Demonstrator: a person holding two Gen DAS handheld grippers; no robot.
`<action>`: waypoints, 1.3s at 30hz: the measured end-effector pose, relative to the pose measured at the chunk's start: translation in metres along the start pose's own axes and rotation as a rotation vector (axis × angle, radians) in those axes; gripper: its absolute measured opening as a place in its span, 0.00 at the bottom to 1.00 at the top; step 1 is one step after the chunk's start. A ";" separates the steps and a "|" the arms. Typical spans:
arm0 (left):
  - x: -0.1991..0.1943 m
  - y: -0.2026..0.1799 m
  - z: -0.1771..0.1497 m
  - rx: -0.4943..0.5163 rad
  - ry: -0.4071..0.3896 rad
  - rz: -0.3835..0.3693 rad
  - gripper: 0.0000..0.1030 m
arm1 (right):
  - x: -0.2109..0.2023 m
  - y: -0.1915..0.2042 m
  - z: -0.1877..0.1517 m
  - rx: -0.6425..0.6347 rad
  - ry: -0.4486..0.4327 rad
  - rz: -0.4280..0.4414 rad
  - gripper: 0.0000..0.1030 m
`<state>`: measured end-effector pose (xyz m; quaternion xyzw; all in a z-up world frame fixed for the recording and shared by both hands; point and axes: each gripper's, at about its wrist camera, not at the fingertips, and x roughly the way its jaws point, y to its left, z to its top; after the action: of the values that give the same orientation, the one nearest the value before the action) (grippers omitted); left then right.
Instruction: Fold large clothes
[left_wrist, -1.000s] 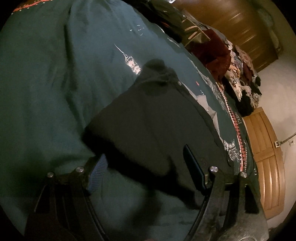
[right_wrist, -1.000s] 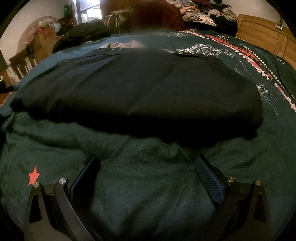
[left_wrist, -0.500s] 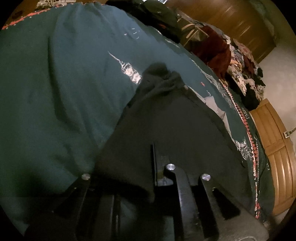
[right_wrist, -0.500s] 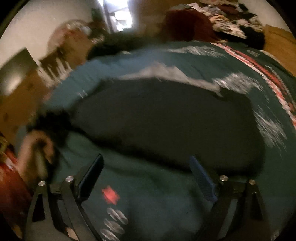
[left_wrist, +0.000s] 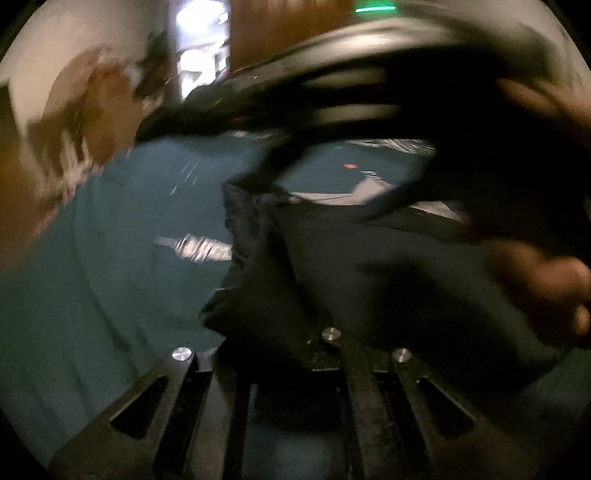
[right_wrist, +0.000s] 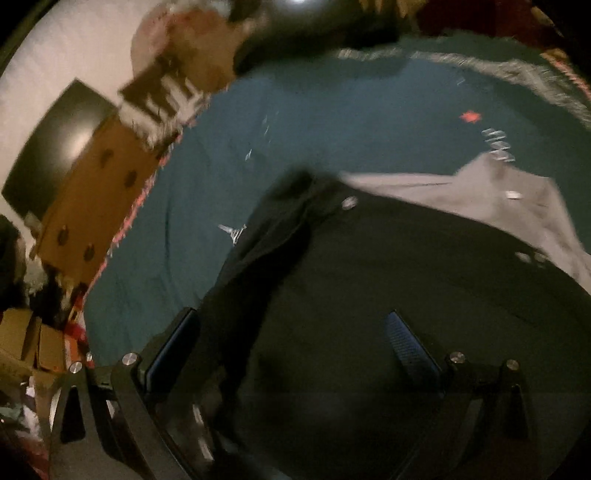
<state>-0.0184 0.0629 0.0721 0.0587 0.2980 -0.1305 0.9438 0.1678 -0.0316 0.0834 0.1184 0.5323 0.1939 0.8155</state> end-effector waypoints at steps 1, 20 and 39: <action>-0.001 -0.007 0.000 0.037 -0.012 0.004 0.02 | 0.009 0.003 0.004 -0.004 0.030 0.014 0.99; -0.046 -0.132 0.016 0.362 -0.108 -0.304 0.03 | -0.063 -0.084 -0.023 0.053 -0.166 -0.093 0.11; 0.004 -0.299 -0.006 0.573 0.140 -0.542 0.04 | -0.187 -0.348 -0.174 0.515 -0.244 0.047 0.12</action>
<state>-0.1023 -0.2234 0.0553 0.2474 0.3177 -0.4482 0.7982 0.0082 -0.4285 0.0279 0.3563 0.4590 0.0555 0.8120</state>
